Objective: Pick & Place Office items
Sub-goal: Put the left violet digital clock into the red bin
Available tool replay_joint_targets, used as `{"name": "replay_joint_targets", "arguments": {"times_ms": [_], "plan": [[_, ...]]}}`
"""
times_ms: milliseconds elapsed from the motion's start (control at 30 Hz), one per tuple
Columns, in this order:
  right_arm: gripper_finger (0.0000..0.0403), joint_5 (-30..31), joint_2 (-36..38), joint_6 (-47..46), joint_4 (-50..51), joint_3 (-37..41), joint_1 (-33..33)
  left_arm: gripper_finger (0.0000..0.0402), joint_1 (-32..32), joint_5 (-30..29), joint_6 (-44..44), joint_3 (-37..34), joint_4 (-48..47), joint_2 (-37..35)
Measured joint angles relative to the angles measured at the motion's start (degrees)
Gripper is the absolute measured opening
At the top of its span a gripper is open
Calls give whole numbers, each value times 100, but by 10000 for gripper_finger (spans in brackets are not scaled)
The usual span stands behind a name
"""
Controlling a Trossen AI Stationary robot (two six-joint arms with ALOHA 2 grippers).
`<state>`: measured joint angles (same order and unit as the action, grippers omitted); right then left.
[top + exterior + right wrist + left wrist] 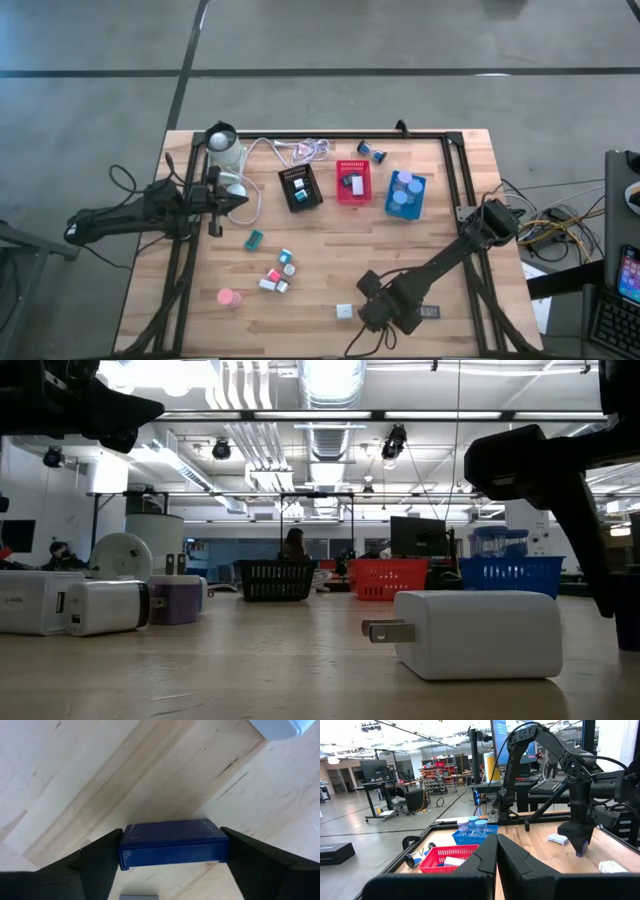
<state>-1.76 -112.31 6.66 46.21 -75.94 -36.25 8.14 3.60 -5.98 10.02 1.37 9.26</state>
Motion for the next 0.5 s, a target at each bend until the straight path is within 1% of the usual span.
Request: {"name": "replay_joint_targets", "arguments": {"times_ms": [167, 333, 500], "plan": [[287, -30, 4, -27, -1, -7, 0, 12, 0, 0, 0, 0, 0, 0], [288, -29, 50, -205, 26, -48, 13, 12, 0, 0, 0, 0, -1, 0], [286, 160, 469, -317, 30, -48, 84, 12, 0, 0, 0, 0, -1, 0]]}}
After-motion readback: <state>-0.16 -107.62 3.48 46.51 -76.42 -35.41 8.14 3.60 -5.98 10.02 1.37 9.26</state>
